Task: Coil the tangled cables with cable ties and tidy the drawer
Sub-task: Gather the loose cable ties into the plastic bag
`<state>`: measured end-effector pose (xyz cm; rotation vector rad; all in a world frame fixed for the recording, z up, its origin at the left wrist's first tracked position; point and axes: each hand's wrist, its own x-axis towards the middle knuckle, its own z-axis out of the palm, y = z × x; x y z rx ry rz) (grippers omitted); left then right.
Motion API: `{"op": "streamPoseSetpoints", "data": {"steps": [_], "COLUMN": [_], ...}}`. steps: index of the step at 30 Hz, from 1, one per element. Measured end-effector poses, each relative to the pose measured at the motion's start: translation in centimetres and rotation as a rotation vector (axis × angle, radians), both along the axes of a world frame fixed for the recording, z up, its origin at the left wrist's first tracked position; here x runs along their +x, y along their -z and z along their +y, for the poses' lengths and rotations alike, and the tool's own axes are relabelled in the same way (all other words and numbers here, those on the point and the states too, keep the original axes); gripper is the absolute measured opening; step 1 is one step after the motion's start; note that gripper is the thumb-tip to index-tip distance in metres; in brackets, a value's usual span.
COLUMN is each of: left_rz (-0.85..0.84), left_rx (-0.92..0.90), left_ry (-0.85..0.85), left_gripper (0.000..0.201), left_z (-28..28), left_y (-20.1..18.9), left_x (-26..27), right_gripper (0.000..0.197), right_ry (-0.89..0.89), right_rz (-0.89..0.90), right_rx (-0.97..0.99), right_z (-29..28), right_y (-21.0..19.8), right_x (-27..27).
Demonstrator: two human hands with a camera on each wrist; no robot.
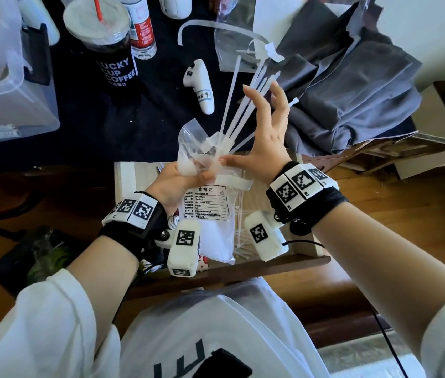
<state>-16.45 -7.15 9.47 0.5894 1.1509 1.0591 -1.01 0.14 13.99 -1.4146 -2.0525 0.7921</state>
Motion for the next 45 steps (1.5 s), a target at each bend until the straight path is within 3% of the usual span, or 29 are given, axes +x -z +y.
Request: {"op": "streamPoseSetpoints", "data": {"steps": [4,8,11,14,18,21,27,32,34,38,41,43,45], "left_rz": [-0.013,-0.005,-0.004,-0.023,-0.055,-0.072,-0.015,0.098,0.125,0.081,0.094,0.148,0.191], "left_rx": [-0.014,-0.029,-0.024,-0.003,-0.052,-0.086,-0.054,-0.008,-0.003,-0.012,-0.007,-0.014,0.009], "left_ry": [-0.039,-0.069,-0.066,-0.064,-0.102,-0.127,-0.048,0.102,0.131,0.114,0.101,0.1,0.121], "left_gripper": [0.031,0.016,0.015,0.015,0.024,0.028,0.02,0.017,0.017,0.013,0.017,0.032,0.052], "left_z": [0.0,0.0,-0.1,-0.3,-0.2,-0.2,-0.2,0.0,0.0,-0.1,0.2,0.2,0.0], "left_y": [0.0,0.1,-0.2,-0.3,0.3,0.6,0.7,0.1,0.1,-0.4,-0.5,-0.6,-0.5], "left_x": [0.1,-0.2,-0.2,0.0,-0.1,-0.4,-0.2,0.3,0.4,0.4,0.5,0.5,0.0], "right_gripper": [0.095,0.061,0.046,0.013,0.047,0.033,0.022,0.029,0.023,0.033,0.029,0.024,0.018], "right_ry": [0.045,0.313,0.449,0.279,-0.125,-0.292,-0.146,-0.045,-0.072,-0.117,-0.25,-0.302,-0.276], "right_rz": [0.132,0.253,0.332,0.379,0.266,0.16,0.296,0.468,0.439,0.331,0.146,0.065,0.125], "right_rx": [0.039,0.188,-0.059,-0.261,-0.514,-0.621,-0.482,-0.55,-0.526,-0.495,-0.463,-0.451,-0.492], "right_z": [0.5,1.5,2.3,2.2,1.0,0.2,0.4,1.8,2.2,2.4,1.1,0.6,0.9], "right_y": [0.6,1.4,2.2,3.1,3.5,4.0,2.7,-0.1,-0.5,-0.7,-0.3,-0.4,-1.2], "right_x": [0.8,1.9,2.5,2.7,3.2,3.6,2.2,1.2,1.2,1.1,0.5,0.4,0.5]}}
